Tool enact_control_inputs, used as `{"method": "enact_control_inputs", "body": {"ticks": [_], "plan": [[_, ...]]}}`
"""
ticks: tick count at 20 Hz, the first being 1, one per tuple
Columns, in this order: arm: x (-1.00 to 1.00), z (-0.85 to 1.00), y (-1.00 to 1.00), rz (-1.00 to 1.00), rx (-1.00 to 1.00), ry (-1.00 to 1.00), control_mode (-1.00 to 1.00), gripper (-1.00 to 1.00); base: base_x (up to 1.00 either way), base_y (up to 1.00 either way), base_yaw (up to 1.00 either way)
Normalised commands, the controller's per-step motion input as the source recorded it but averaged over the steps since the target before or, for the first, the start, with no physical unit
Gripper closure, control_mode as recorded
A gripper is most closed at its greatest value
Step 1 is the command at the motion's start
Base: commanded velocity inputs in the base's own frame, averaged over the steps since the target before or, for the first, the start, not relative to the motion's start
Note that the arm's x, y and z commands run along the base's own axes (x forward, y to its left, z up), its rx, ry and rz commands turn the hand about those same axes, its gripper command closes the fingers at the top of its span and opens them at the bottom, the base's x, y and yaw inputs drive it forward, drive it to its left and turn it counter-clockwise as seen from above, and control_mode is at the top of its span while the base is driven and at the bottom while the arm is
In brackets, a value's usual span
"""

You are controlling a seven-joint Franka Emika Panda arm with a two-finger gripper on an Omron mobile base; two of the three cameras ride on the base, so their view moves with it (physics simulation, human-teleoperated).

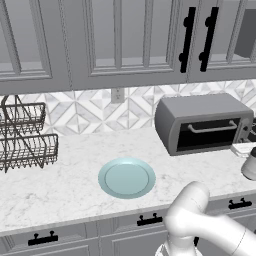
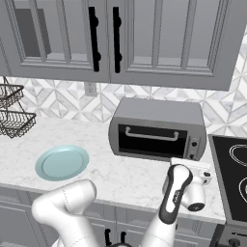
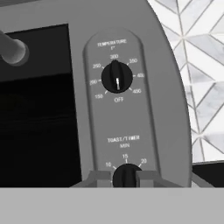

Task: Pick up the kebab skewer and baguette bread, and place them inside the toaster oven. Close the toaster oven door and start by setting the timer.

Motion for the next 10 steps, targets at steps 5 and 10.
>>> {"method": "enact_control_inputs", "body": {"ticks": [5,10], "plan": [[-0.06,0.33,0.11,0.02,0.17,0.0,-1.0,1.0,0.0,0.0,0.0],[-0.02,0.39,0.06,0.06,0.16,0.0,-1.0,1.0,0.0,0.0,0.0]]}}
